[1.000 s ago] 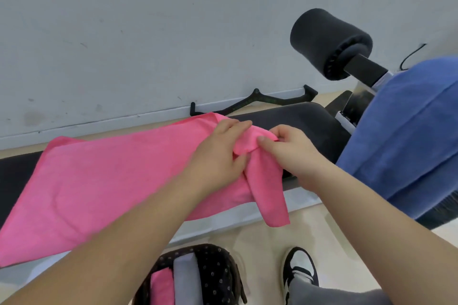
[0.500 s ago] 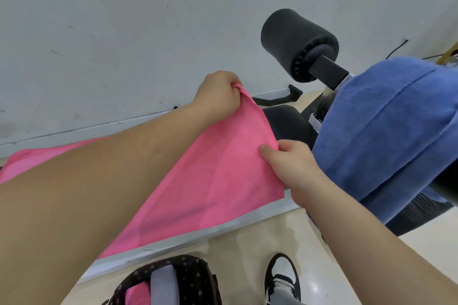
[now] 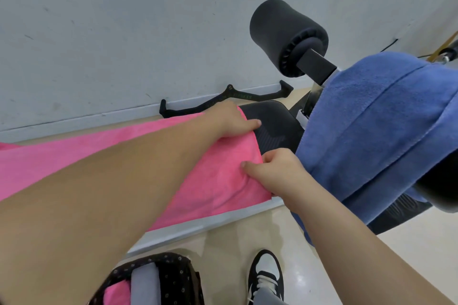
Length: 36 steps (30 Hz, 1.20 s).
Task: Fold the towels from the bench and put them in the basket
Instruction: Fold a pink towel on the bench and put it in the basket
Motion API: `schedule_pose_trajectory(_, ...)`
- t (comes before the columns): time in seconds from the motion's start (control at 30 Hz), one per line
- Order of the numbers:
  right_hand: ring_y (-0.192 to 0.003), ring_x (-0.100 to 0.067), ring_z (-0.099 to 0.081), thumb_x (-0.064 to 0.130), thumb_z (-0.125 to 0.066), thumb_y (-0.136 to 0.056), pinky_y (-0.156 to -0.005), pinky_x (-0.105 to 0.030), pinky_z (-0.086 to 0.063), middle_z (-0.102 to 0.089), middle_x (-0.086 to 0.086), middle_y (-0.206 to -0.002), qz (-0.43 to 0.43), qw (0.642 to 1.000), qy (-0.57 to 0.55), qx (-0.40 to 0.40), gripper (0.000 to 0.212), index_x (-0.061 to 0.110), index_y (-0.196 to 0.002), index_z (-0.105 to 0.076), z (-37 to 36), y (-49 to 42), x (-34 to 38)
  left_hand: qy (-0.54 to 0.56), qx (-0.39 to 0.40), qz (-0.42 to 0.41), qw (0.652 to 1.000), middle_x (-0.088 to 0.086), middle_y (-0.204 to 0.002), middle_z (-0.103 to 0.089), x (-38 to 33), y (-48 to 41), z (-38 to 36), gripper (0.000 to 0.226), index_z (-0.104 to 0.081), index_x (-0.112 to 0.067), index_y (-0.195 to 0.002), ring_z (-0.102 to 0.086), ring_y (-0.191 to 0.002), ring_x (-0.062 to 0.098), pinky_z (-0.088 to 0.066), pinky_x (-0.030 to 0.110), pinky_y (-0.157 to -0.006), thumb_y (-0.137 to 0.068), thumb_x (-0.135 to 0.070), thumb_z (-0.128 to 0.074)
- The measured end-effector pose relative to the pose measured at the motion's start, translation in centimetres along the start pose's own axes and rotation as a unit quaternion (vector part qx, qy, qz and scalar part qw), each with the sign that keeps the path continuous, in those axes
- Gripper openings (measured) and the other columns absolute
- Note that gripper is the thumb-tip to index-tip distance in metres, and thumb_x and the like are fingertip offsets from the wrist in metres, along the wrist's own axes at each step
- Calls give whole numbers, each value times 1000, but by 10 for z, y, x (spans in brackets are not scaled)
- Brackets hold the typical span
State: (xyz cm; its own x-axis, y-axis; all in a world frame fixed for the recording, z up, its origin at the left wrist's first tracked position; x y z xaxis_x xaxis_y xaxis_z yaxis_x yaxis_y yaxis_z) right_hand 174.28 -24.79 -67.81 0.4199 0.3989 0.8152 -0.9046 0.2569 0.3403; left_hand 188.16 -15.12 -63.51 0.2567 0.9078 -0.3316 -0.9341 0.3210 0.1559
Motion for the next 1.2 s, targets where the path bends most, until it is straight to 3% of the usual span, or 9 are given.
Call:
schedule_pose_trajectory(0.13, -67, -22, -36, 21, -67, -87, -62, -35, -33, -34, -6, -67, 13, 999, -33, -10, 37, 18, -65, -37, 7, 4, 5, -26, 22, 20, 999, 11, -120, -67, -2, -16, -7, 33, -64, -11, -110, -57, -97, 29, -42, 33, -77, -99, -34, -44)
schedule_pose_trajectory(0.2, -67, -21, -37, 20, -64, -88, -62, -31, -33, -36, -5, -68, 10, 997, -78, -13, 30, 17, -69, -41, 12, 6, 6, 9, 18, 33, 999, 11, -113, -64, 2, -17, -4, 34, -64, -8, -117, -57, -98, 29, -43, 33, -80, -100, -27, -42)
schedule_pose_trajectory(0.3, -51, -13, -49, 20, -69, -93, -45, -17, -41, -51, 0, -62, -6, 975, -220, 17, 31, 15, -68, -50, 15, 10, 12, 145, -9, 53, 988, 10, -92, -60, 6, -20, -4, 25, -61, -10, -97, -58, -86, 29, -48, 36, -74, -100, -25, -42)
schedule_pose_trajectory(0.43, -51, -15, -55, 22, -73, -90, -44, -19, -46, -59, 2, -62, -11, 958, -285, 11, 31, 21, -67, -52, 28, 14, 13, 406, -13, 84, 910, 13, -76, -57, -5, -20, -11, 17, -57, -13, -85, -53, -61, 23, -44, 29, -53, -96, -18, -44)
schedule_pose_trajectory(0.57, -55, -22, -61, 29, -72, -92, -51, -33, -56, -66, -10, -78, -2, 959, -282, -8, 18, 12, -93, -67, 37, 22, 16, 541, 2, 43, 840, 15, -85, -59, -45, -18, 3, 13, -56, -14, -85, -62, -75, 26, -63, 44, -79, -97, -13, -49)
schedule_pose_trajectory(0.77, -60, -21, -43, 40, -65, -96, -45, -25, -46, -42, -4, -68, 49, 981, -184, -34, 33, 15, -79, -52, 38, 32, 36, 530, -73, 50, 843, 15, -73, -59, -14, 1, 38, 18, -57, -9, -82, -62, -55, 26, -62, 46, -70, -97, -16, -50)
schedule_pose_trajectory(0.9, -68, -20, -52, 43, -64, -97, -57, -40, -56, -51, -6, -74, 133, 986, -95, 42, 44, -1, -88, -58, -7, 43, 73, 497, -114, 102, 854, 15, -79, -60, 62, 35, 51, 8, -59, -11, -86, -61, -58, 27, -59, 42, -61, -89, -14, -53)
schedule_pose_trajectory(1.0, -51, -10, -39, 37, -68, -96, -42, -16, -35, -43, 4, -60, 170, 981, -66, 69, 40, -1, -87, -61, -47, 55, 100, 500, -140, 141, 843, 17, -77, -63, 116, 65, 68, 9, -61, -10, -86, -64, -62, 29, -62, 42, -62, -89, -12, -53)
schedule_pose_trajectory(1.2, -46, -8, -34, 27, -69, -94, -40, -17, -28, -40, 6, -57, 192, 970, -56, 140, 31, -3, -90, -61, -150, 73, 149, 524, -162, 206, 810, 12, -70, -65, 215, 124, 98, 26, -61, -7, -81, -63, -54, 24, -58, 29, -45, -92, 4, -40)
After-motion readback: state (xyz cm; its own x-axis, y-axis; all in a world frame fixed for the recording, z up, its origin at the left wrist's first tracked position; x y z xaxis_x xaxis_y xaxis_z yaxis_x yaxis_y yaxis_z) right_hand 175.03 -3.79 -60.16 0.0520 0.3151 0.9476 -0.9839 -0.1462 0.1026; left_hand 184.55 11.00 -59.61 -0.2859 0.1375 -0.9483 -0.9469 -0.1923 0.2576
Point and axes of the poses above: each hand's wrist, its own y-axis away from the middle knuckle, its own z-axis out of the back of the hand, x = y × z, the point moved 9 cm from there along -y, towards the middle knuckle
